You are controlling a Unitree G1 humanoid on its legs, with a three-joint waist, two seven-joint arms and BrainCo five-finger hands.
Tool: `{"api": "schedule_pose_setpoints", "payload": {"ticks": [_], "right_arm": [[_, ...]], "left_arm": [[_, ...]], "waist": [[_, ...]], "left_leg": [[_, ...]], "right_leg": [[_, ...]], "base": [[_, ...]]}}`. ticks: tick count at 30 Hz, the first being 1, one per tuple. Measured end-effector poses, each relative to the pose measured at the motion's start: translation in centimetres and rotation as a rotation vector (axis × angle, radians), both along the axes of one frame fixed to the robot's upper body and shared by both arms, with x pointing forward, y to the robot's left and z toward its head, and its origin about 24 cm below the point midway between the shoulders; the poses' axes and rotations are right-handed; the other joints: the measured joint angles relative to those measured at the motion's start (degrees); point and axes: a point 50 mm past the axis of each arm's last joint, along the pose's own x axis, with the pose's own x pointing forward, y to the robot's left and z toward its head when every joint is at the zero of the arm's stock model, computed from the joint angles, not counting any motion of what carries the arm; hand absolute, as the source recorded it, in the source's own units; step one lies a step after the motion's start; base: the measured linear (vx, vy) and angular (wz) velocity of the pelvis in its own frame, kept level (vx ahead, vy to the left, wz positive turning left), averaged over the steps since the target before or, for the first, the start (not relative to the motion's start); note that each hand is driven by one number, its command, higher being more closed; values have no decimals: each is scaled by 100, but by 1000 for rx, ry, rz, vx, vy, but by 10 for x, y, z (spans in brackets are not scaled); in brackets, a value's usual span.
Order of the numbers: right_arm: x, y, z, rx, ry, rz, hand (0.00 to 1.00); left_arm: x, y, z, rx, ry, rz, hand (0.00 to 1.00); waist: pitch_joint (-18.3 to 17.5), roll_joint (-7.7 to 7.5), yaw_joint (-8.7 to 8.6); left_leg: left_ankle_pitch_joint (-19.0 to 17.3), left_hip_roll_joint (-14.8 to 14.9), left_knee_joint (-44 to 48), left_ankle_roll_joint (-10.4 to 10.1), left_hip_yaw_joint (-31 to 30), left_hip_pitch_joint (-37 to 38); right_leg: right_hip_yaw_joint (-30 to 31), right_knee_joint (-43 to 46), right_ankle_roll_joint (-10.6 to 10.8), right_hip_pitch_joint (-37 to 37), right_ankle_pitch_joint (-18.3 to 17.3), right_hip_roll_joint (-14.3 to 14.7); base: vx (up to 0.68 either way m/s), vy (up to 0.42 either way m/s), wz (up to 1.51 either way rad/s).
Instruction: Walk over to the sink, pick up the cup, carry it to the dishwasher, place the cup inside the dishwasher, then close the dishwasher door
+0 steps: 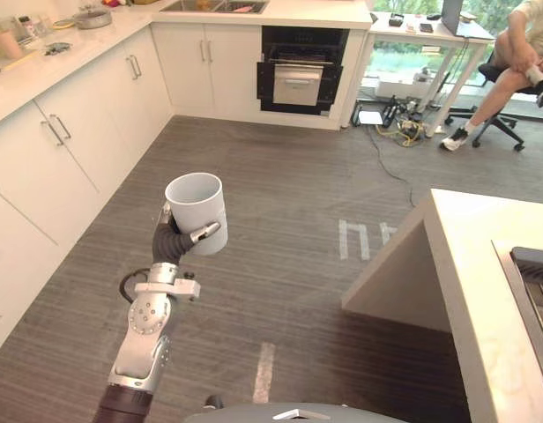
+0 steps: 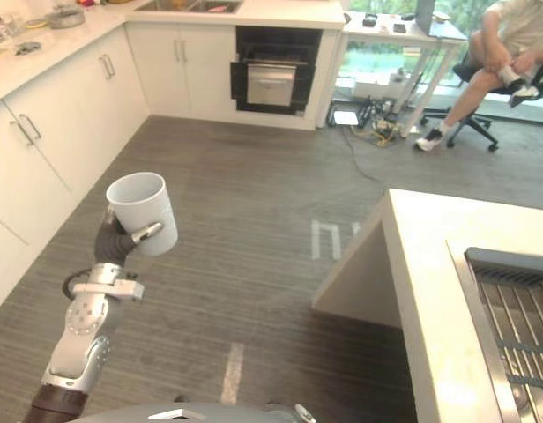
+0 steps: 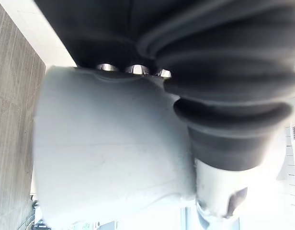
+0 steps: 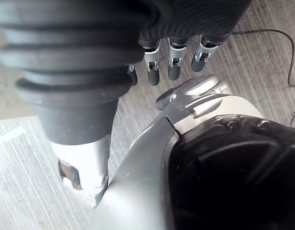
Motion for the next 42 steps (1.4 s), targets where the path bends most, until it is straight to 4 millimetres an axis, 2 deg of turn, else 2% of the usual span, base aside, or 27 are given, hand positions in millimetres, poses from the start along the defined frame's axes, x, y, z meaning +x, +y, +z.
{"api": "schedule_pose_setpoints", "payload": {"ticks": [1, 7, 13, 18, 20, 22, 23, 24, 25, 26, 27, 28, 29, 30, 31, 32, 34, 35, 36, 37, 39, 40, 41, 42], "right_arm": [[8, 5, 0, -6, 21, 107, 0], [8, 5, 0, -5, 21, 104, 0], [5, -1, 0, 13, -9, 35, 0], [-2, -9, 0, -8, -9, -106, 0], [-9, -12, 0, -31, 7, -161, 0], [-12, -10, -2, -38, 7, -205, 0], [-13, -12, -1, -47, 3, -205, 0], [-11, -13, 0, -60, -18, -207, 0], [-7, -12, 0, -65, -45, -203, 0], [-6, -11, 0, -64, -51, -203, 0], [-3, -7, -1, -55, -60, -203, 0], [-1, -5, -1, -47, -65, -203, 0], [2, 2, -2, -28, -73, -198, 0], [-1, 8, -4, -12, -65, -210, 0], [-2, 9, -4, -6, -64, -221, 0], [-1, 11, -4, 5, -60, -230, 0], [-1, 11, -3, 12, -60, -229, 0], [-3, 11, -3, 13, -57, -230, 0], [-9, 13, -3, 19, -45, -235, 0], [-18, 11, -3, 15, -29, -253, 0], [-25, 6, -2, 9, -11, -262, 0], [-35, 3, -1, 0, 10, -268, 0], [-39, 3, -1, -3, 21, -271, 0], [-44, 4, -1, 7, 41, -305, 0]], "left_arm": [[-1, 3, 0, 14, -1, 80, 100], [-1, 3, 0, 12, -1, 82, 100], [1, 6, -7, -86, 60, 71, 100], [-5, 4, -40, -208, 246, 27, 100], [-7, -3, -46, -246, 282, 7, 100], [-6, -13, -41, -250, 261, -42, 100], [-6, -15, -40, -253, 258, -49, 100], [-7, -15, -43, -257, 273, -44, 100], [-7, -14, -44, -253, 284, -39, 100], [-7, -13, -43, -254, 280, -38, 100], [-6, -12, -42, -261, 274, -36, 100], [-6, -11, -41, -258, 269, -37, 100], [-6, -9, -40, -248, 263, -41, 100], [-5, -9, -39, -235, 255, -59, 100], [-5, -9, -38, -229, 253, -67, 100], [-5, -10, -35, -225, 243, -78, 100], [-5, -12, -27, -231, 211, -87, 100], [-5, -12, -24, -234, 199, -90, 100], [-6, -13, -18, -239, 171, -97, 100], [-7, -16, -13, -251, 152, -108, 100], [-7, -24, -9, -275, 135, -142, 100], [-8, -32, -9, -285, 133, -175, 100], [-8, -35, -9, -290, 138, -189, 100], [-9, -46, -12, -312, 153, -216, 100]], "waist": [[-245, -141, -33], [-238, -125, -32], [-220, -3, -23], [-226, 140, -4], [-223, 133, 3], [-124, -67, -15], [-85, -101, -6], [-26, -87, 64], [7, -113, 3], [63, -93, -26], [137, -83, -34], [165, -64, -38], [224, -133, -71], [285, -236, -85], [303, -266, -80], [373, -278, -69], [419, -287, -33], [419, -298, -33], [378, -354, -30], [361, -323, -54], [238, -123, -130], [118, 9, -158], [54, 66, -179], [24, 77, -223]], "left_leg": [[60, -24, -40, 27, 95, -2], [59, -28, -40, 26, 95, -2], [45, -37, -39, 19, 111, 65], [-55, -64, -33, 27, 151, 322], [-162, -156, -7, 45, 17, 336], [-471, -558, 191, 178, -355, 379], [-528, -601, 246, 228, -405, 374], [-533, -646, 335, 339, -388, 395], [-628, -646, 481, 452, -461, 407], [-656, -624, 555, 495, -521, 428], [-754, -521, 674, 522, -552, 497], [-816, -461, 752, 503, -580, 513], [-903, -384, 850, 500, -675, 509], [-952, -368, 871, 473, -760, 534], [-969, -370, 870, 463, -787, 561], [-1052, -356, 870, 393, -837, 636], [-1228, -352, 900, 321, -836, 808], [-1315, -349, 948, 296, -841, 881], [-1511, -354, 1018, 186, -869, 1043], [-1745, -203, 1178, 98, -971, 1122], [-1997, 120, 1220, -33, -1062, 1238], [-2106, 308, 1076, -113, -1155, 1419], [-2162, 410, 1172, -90, -1216, 1463], [-2230, 423, 2995, -102, -1374, 968]], "right_leg": [[-13, -385, 28, 89, 317, 5], [-15, -386, 27, 90, 317, 5], [-12, -385, 14, 140, 327, 8], [-39, -340, -39, 377, 241, -23], [-90, 301, -32, 107, -170, -155], [-316, 1563, 17, -254, -840, -668], [-384, 1987, -10, -352, -938, -753], [-540, 3027, -249, -755, -826, -963], [-577, 3915, -694, -1140, -550, -1073], [-553, 4276, -722, -1379, -553, -1080], [-505, 4359, -553, -1590, -865, -907], [-503, 4157, -497, -1614, -964, -765], [-536, 3534, -439, -1614, -964, -527], [-541, 2743, -328, -1634, -764, -387], [-509, 2327, -282, -1671, -607, -336], [-332, 1294, -230, -1689, -183, -206], [-266, 802, -228, -1680, -73, -184], [-269, 874, -248, -1679, -90, -187], [-293, 1083, -371, -1625, -212, -191], [-324, 1417, -418, -1662, 25, -118], [-320, 1955, -436, -1758, 15, 166], [-431, 2362, -607, -1855, -111, 338], [-541, 2511, -755, -1887, -278, 388], [-664, 2761, -894, -1826, -689, 480]], "base": [[-2, 2, -4], [0, 0, 0], [0, 0, -1], [-4, 2, -5], [7, 60, 17], [34, 100, 39], [28, 76, 11], [-33, 57, 4], [-16, 70, 9], [44, 79, 23], [96, 32, 13], [94, 31, 24], [85, -6, 39], [91, -29, 42], [248, -108, 35], [256, -112, 17], [265, -148, 7], [330, -209, 5], [424, -262, 18], [434, -270, 26], [428, -279, 37], [425, -280, 37], [595, -374, 37], [425, -257, 24]]}}
